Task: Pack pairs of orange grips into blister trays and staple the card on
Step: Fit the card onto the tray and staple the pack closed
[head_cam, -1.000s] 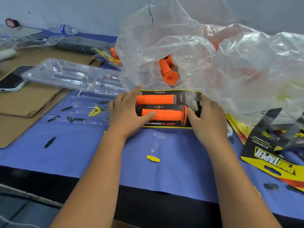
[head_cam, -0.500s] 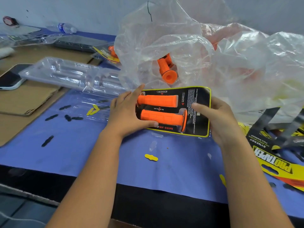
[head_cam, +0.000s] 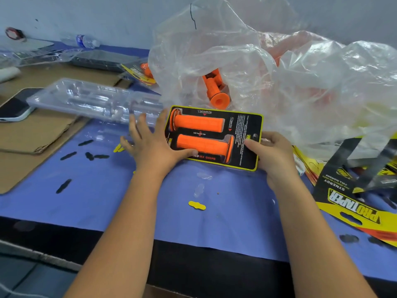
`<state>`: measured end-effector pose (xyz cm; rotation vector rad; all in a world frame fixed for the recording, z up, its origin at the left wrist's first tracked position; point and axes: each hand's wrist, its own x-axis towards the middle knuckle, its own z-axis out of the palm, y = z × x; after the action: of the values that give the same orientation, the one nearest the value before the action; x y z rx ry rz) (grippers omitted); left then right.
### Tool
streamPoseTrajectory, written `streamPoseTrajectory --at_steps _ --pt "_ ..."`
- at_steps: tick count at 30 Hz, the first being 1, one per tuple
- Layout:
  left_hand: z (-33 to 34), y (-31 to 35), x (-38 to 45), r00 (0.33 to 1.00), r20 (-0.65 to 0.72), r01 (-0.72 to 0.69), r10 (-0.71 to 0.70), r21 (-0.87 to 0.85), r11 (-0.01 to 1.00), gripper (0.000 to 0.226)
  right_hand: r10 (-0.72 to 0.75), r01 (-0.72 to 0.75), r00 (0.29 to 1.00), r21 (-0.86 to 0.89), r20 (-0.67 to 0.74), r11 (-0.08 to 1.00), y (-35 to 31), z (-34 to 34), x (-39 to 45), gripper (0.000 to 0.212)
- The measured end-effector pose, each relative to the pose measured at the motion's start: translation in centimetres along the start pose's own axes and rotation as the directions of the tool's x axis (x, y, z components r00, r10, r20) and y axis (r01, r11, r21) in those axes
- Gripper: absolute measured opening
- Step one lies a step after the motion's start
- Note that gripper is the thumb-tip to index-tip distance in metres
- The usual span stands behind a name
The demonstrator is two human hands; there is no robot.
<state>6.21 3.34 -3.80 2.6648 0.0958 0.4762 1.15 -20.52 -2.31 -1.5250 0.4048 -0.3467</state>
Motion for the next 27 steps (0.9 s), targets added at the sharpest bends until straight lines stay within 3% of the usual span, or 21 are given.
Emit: streamPoseTrajectory --at_steps 4,7,9,11,15,17,21,27 --pt "-0.1 0.1 0.1 0.976 0.088 0.205 -0.197 -0.082 0.975 0.133 0.014 -0.011 0.997 -0.043 0.081 0.999 0.5 0.5 -0.3 0.047" --pt "-0.2 0.0 0.7 0.975 0.111 0.213 -0.194 -0.194 0.958 0.130 -0.004 0.010 0.996 -0.063 0.091 0.998 0.7 0.6 -0.3 0.038" --pt "0.0 0.0 1.2 0.983 0.060 0.181 -0.171 -0.331 0.926 0.114 -0.015 0.018 0.998 -0.045 0.068 0.999 0.8 0.6 -0.2 0.031" --pt "0.1 0.2 1.5 0.968 -0.040 0.188 -0.248 -0.538 0.822 0.085 -0.005 0.006 0.999 -0.018 0.040 1.000 0.8 0.6 -0.1 0.029" --pt "-0.3 -0.9 2.1 0.784 -0.120 0.297 -0.609 -0.789 0.538 0.052 0.010 -0.010 1.000 0.006 0.008 1.000 0.8 0.7 0.1 0.033" --pt "-0.7 -1.4 2.3 0.716 -0.108 0.288 -0.690 -0.854 0.433 0.046 0.025 -0.025 1.000 0.034 -0.015 0.999 0.7 0.6 0.2 0.030" --pt "-0.9 -1.3 2.3 0.701 -0.109 0.266 -0.705 -0.877 0.400 0.049 0.082 -0.079 0.997 0.175 -0.009 0.981 0.2 0.1 0.1 0.021" --pt "-1.1 -1.0 2.1 0.695 -0.146 0.229 -0.704 -0.883 0.410 0.050 0.100 -0.071 0.993 0.353 -0.067 0.933 -0.2 0.0 -0.1 0.026"
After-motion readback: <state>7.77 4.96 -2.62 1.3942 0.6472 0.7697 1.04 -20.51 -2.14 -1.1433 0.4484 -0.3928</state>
